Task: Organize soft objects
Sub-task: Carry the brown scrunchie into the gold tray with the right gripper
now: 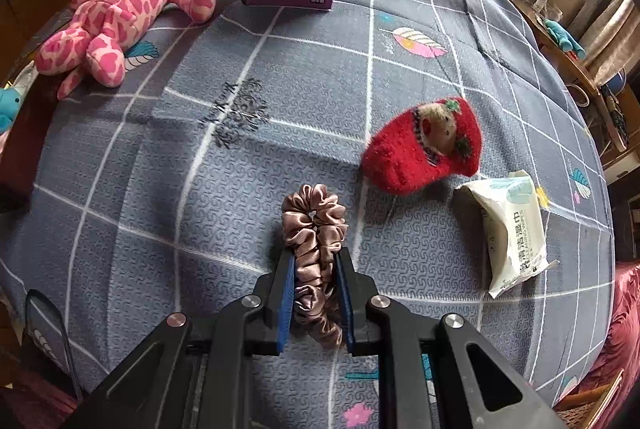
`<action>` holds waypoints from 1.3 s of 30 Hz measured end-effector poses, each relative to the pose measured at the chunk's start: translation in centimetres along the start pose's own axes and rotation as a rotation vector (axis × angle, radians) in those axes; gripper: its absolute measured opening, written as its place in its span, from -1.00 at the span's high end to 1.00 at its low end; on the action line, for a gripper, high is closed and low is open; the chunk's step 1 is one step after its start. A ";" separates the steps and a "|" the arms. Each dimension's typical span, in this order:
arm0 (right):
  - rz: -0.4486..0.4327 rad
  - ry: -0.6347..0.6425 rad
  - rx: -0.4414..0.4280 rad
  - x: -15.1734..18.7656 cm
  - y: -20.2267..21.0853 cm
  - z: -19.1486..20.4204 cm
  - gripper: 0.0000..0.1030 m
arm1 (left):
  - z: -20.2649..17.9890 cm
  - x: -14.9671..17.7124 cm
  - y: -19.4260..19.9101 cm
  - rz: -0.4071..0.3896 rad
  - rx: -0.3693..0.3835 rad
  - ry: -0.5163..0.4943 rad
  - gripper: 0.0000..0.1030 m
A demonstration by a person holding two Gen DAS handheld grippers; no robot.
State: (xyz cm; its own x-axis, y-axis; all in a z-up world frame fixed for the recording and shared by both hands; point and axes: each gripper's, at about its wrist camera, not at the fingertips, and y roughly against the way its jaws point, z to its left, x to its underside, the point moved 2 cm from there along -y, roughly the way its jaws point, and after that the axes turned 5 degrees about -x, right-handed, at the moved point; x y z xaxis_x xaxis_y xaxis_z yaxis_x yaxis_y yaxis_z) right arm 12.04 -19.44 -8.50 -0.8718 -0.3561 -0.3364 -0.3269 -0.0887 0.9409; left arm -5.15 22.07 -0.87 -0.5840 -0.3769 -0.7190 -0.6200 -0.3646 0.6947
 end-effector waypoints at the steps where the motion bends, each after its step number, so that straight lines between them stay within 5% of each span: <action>1: -0.007 0.006 -0.010 -0.2 0.3 0.6 0.65 | 0.1 0.0 0.0 0.000 0.000 0.003 -0.11; 8: -0.055 0.104 -0.111 -1.9 2.0 6.5 0.65 | 0.6 -0.1 -0.2 0.004 0.002 0.016 -0.11; 22: -0.174 0.333 -0.497 -6.0 6.8 21.8 0.65 | 1.3 -0.1 -0.6 0.011 -0.003 0.035 -0.10; 31: -0.154 0.463 -0.512 -7.6 4.8 29.8 0.64 | 2.0 -0.1 -1.1 0.018 -0.012 0.051 -0.10; 39: -0.106 0.558 -0.411 -7.2 1.6 33.2 0.65 | 2.4 0.1 -1.7 0.030 -0.021 0.061 -0.10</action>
State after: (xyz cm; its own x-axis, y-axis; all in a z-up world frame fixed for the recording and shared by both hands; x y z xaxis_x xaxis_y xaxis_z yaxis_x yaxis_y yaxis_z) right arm 5.67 13.82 -5.83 -0.4893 -0.7406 -0.4605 -0.1396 -0.4547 0.8796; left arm -5.44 24.72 -2.16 -0.5686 -0.4389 -0.6957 -0.5914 -0.3697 0.7166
